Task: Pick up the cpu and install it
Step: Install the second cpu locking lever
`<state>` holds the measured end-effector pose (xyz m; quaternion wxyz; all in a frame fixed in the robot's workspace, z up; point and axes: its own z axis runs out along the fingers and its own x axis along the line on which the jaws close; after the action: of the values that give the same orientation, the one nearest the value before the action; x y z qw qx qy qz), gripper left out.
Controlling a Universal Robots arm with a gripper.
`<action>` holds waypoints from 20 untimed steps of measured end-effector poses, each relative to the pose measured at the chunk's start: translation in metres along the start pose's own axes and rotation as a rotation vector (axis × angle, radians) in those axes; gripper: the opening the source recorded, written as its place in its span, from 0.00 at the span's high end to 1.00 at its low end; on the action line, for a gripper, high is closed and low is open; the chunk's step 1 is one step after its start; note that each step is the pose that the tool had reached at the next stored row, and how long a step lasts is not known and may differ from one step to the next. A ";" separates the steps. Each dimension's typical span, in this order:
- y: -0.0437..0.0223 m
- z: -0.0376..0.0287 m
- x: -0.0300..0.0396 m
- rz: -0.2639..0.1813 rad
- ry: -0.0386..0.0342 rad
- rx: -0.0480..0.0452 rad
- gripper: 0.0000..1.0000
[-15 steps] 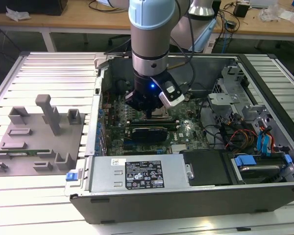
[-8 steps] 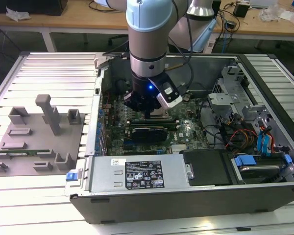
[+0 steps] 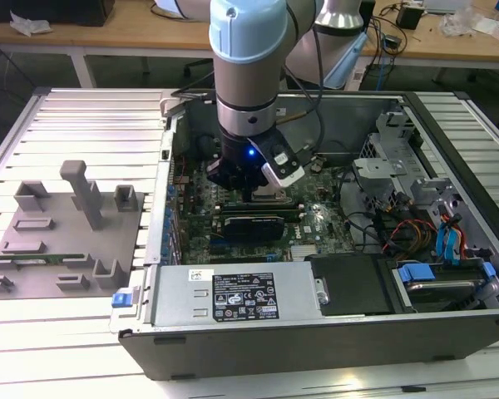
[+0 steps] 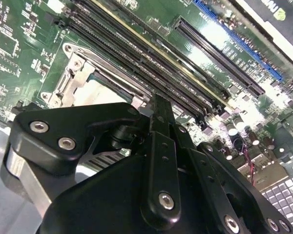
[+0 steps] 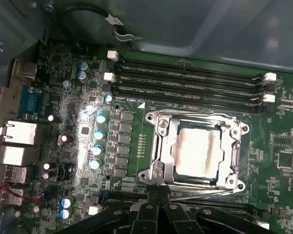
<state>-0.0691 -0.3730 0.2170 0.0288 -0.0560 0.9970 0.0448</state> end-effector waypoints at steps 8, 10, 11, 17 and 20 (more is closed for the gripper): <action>-0.0109 -0.0009 0.0012 0.001 -0.0016 -0.0142 0.89; -0.0126 -0.0011 0.0014 0.002 -0.0039 -0.0338 0.89; -0.0138 -0.0012 0.0015 0.003 -0.0061 -0.0523 0.89; -0.0198 0.0021 0.0032 0.007 -0.0122 -0.1022 0.89; -0.0199 0.0040 0.0036 0.010 -0.0137 -0.1109 0.89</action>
<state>-0.0701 -0.3928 0.2111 0.0323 -0.0521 0.9930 0.1005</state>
